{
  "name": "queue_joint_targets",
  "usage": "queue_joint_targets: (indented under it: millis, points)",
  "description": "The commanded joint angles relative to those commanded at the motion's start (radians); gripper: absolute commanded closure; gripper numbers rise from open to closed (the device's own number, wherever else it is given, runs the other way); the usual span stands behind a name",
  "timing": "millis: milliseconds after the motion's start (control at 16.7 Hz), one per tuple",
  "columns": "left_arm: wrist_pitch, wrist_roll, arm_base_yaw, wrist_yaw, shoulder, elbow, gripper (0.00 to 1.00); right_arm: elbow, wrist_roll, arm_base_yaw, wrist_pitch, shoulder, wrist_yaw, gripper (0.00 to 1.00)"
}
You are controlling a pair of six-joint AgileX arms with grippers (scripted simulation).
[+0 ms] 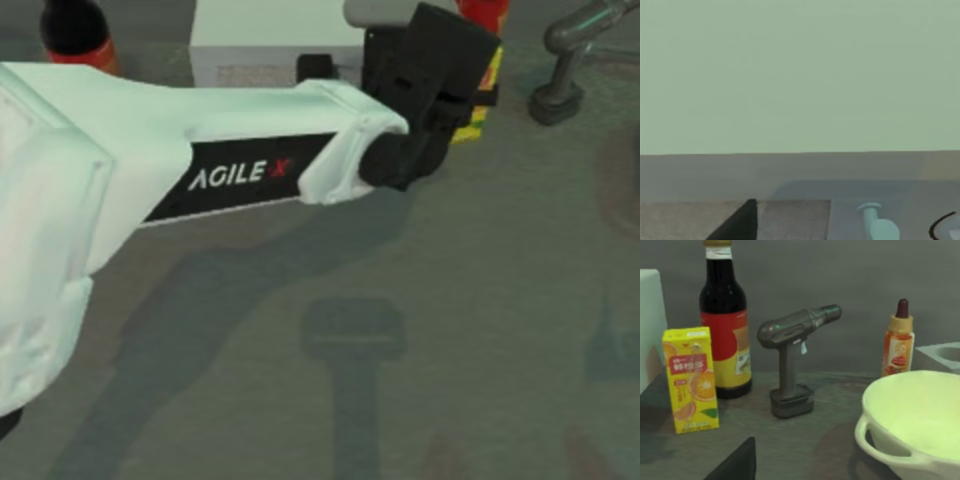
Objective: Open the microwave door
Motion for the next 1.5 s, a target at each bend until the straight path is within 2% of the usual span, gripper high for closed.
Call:
queue_joint_targets:
  millis: [60, 840, 1320, 1380, 1500]
  points:
    - [0.0, 0.0, 0.0, 0.0, 0.0, 0.0, 0.0, 0.0, 0.0, 0.0, 0.0, 0.0, 0.0, 0.0]
    - [0.0, 0.0, 0.0, 0.0, 0.0, 0.0, 0.98, 0.0, 0.0, 0.0, 0.0, 0.0, 0.0, 0.0]
    - [0.0, 0.0, 0.0, 0.0, 0.0, 0.0, 1.0, 0.0, 0.0, 0.0, 0.0, 0.0, 0.0, 0.0]
    - [0.002, -0.002, -0.062, 0.003, -0.025, -0.038, 1.0, 0.0, 0.0, 0.0, 0.0, 0.0, 0.0, 0.0]
    - [-0.011, -0.005, -0.061, 0.007, -0.019, -0.025, 1.0, 0.0, 0.0, 0.0, 0.0, 0.0, 0.0, 0.0]
